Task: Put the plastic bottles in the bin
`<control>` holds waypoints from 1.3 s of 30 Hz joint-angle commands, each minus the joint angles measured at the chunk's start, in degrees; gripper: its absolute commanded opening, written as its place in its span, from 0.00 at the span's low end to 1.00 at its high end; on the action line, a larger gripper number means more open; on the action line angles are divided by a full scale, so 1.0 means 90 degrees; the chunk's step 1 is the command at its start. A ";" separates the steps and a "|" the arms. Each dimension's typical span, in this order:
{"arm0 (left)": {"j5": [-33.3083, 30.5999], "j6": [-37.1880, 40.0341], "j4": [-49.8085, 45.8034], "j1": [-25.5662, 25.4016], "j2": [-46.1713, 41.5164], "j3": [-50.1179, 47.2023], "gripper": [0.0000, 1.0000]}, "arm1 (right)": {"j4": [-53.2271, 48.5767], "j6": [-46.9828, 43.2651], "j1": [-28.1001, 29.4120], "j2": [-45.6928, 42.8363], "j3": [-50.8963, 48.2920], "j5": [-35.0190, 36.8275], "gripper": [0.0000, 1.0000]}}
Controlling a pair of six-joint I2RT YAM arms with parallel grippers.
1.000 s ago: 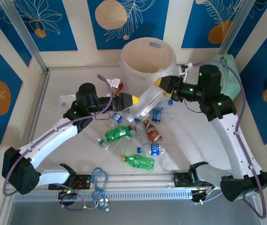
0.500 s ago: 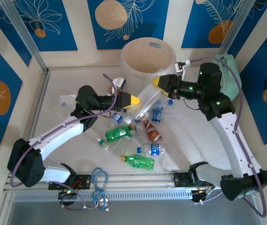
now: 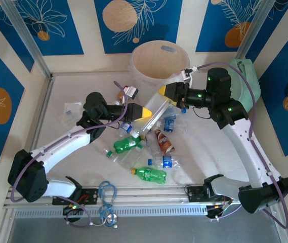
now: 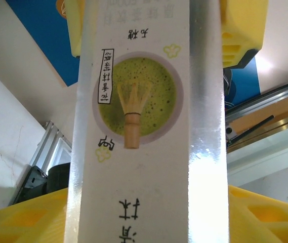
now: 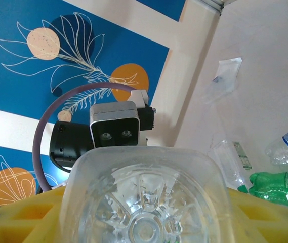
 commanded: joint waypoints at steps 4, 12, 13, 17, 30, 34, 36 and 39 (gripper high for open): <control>0.0252 0.0185 0.0158 -0.0066 -0.0085 0.0072 0.56 | -0.0224 -0.0220 0.0112 0.0089 0.0232 0.0280 0.53; 0.0158 0.0996 -0.0726 0.0160 -0.0117 0.0441 0.52 | -0.1461 -0.0406 -0.0070 0.0021 0.0594 0.1616 0.87; 0.0098 0.1239 -0.1040 0.0261 -0.0127 0.0563 0.52 | -0.1709 -0.0389 -0.0200 -0.0050 0.0611 0.1879 0.89; -0.0516 0.2618 -0.2907 0.0594 -0.0046 0.1471 0.55 | -0.2342 -0.0033 -0.0893 -0.0499 0.0271 0.2547 0.91; -0.4793 0.5292 -0.6034 0.0562 0.2106 0.5779 0.49 | -0.2722 0.0376 -0.0918 -0.1716 -0.1157 0.2601 0.88; -0.5618 0.5542 -0.5545 0.0530 0.2742 0.6187 0.47 | -0.2731 0.0587 -0.0797 -0.2139 -0.1655 0.2591 0.85; -0.5877 0.5607 -0.5370 0.0519 0.3101 0.6472 0.47 | -0.2790 0.0651 -0.0723 -0.2268 -0.1822 0.2583 0.84; -0.6160 0.5684 -0.5165 0.0495 0.3647 0.7008 0.46 | -0.2901 0.0727 -0.0588 -0.2483 -0.1998 0.2653 0.82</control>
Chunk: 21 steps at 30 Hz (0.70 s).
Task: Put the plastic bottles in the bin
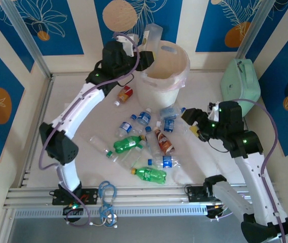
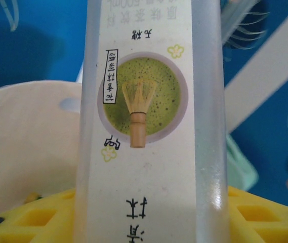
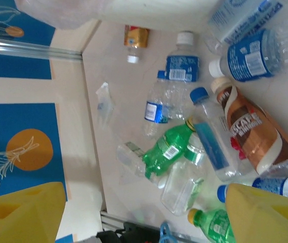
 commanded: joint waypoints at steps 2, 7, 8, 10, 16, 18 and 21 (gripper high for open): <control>-0.0735 0.0297 0.0383 -0.0049 0.0592 0.0951 0.46 | -0.0218 0.0241 0.0173 -0.0291 -0.0251 0.0099 0.81; -0.0962 0.0419 0.0046 -0.0068 0.1611 0.2226 0.50 | -0.0352 0.0398 0.0310 -0.0629 -0.0598 0.0108 0.79; -0.0997 0.0445 -0.0145 -0.0069 0.1797 0.2503 0.49 | -0.0394 0.0410 0.0314 -0.0699 -0.0638 0.0121 0.79; -0.1029 0.0578 -0.0575 -0.0082 0.2140 0.2974 0.49 | -0.0495 0.0420 0.0312 -0.0843 -0.0674 0.0183 0.79; -0.1267 0.1176 -0.1261 -0.0179 0.2295 0.3049 0.49 | -0.0623 0.0360 0.0297 -0.0974 -0.0640 0.0216 0.79; -0.1311 0.1311 -0.1361 -0.0181 0.2233 0.2862 0.48 | -0.0605 0.0359 0.0298 -0.0963 -0.0654 0.0197 0.79; -0.1435 0.1492 -0.1499 -0.0196 0.2121 0.2603 0.48 | -0.0574 0.0362 0.0299 -0.0970 -0.0647 0.0165 0.79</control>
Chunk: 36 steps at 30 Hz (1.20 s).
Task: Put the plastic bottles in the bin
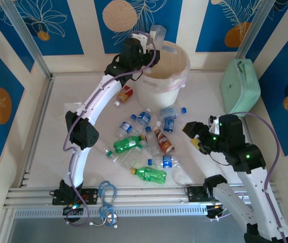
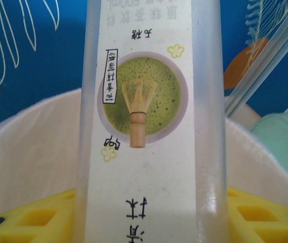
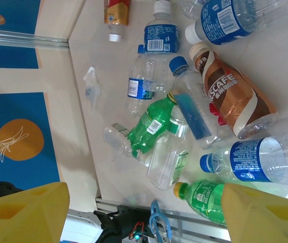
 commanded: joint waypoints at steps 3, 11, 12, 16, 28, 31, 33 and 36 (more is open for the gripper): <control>-0.0288 0.0469 -0.0502 -0.0063 -0.0211 -0.0273 0.47 | -0.0101 0.0020 0.0015 -0.0058 -0.0010 0.0017 0.79; -0.0316 0.0635 -0.0754 -0.0092 -0.0730 -0.1216 0.44 | -0.0078 0.0007 -0.0039 -0.0058 -0.0007 -0.0002 0.79; -0.0316 0.0648 -0.0743 -0.0102 -0.0845 -0.1389 0.44 | -0.0055 0.0007 -0.0048 -0.0058 -0.0010 -0.0002 0.79; -0.0336 0.0697 -0.0676 -0.0131 -0.1276 -0.1993 0.44 | -0.0013 -0.0002 -0.0097 -0.0019 -0.0003 -0.0041 0.79; -0.0119 0.0686 -0.1349 -0.0143 -0.1447 -0.1765 0.45 | 0.0025 -0.0089 -0.0221 0.0175 0.0153 -0.0154 0.79; 0.0014 0.0581 -0.1696 -0.0143 -0.1354 -0.1564 0.45 | 0.0012 -0.0107 -0.0252 0.0187 0.0192 -0.0150 0.79; 0.0080 0.0499 -0.1870 -0.0160 -0.1351 -0.1541 0.44 | -0.0003 -0.0126 -0.0280 0.0196 0.0213 -0.0158 0.78; 0.0132 0.0443 -0.2125 -0.0191 -0.1396 -0.1578 0.44 | -0.0013 -0.0159 -0.0326 0.0215 0.0224 -0.0186 0.79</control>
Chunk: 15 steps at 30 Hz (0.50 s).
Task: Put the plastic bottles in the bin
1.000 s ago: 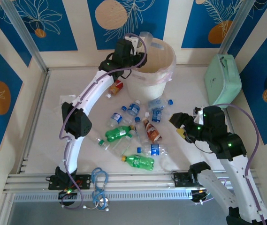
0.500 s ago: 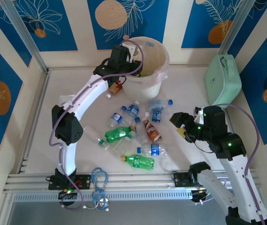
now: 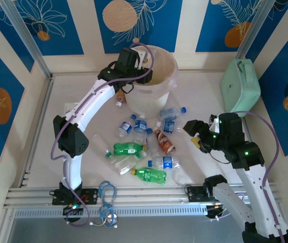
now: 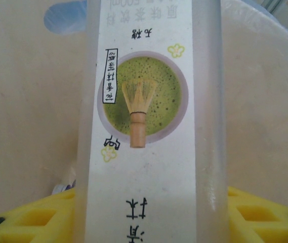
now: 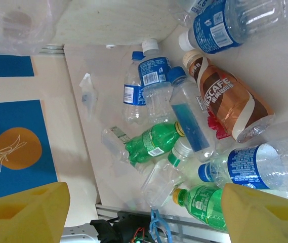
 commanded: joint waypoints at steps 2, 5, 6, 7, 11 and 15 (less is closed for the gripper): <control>0.0238 -0.0141 -0.0710 -0.0119 -0.0043 0.0195 0.44 | -0.0008 -0.0136 -0.0077 0.0039 0.0198 -0.0179 0.78; 0.0255 -0.0149 -0.0807 -0.0166 -0.0101 0.0111 0.47 | 0.0015 -0.0139 -0.0102 0.0039 0.0188 -0.0191 0.79; 0.0266 -0.0148 -0.0801 -0.0176 -0.0114 0.0075 0.50 | 0.0024 -0.0138 -0.0105 0.0039 0.0188 -0.0195 0.78; 0.0300 -0.0148 -0.0783 -0.0179 -0.0121 0.0061 0.55 | 0.0024 -0.0131 -0.0109 0.0039 0.0188 -0.0203 0.79; 0.0315 -0.0196 -0.0763 -0.0198 -0.0112 0.0167 0.75 | 0.0018 -0.0131 -0.0115 0.0039 0.0206 -0.0213 0.79; 0.0352 -0.0305 -0.0652 -0.0213 -0.0157 0.0449 0.83 | -0.0005 -0.0146 -0.0113 0.0039 0.0218 -0.0203 0.79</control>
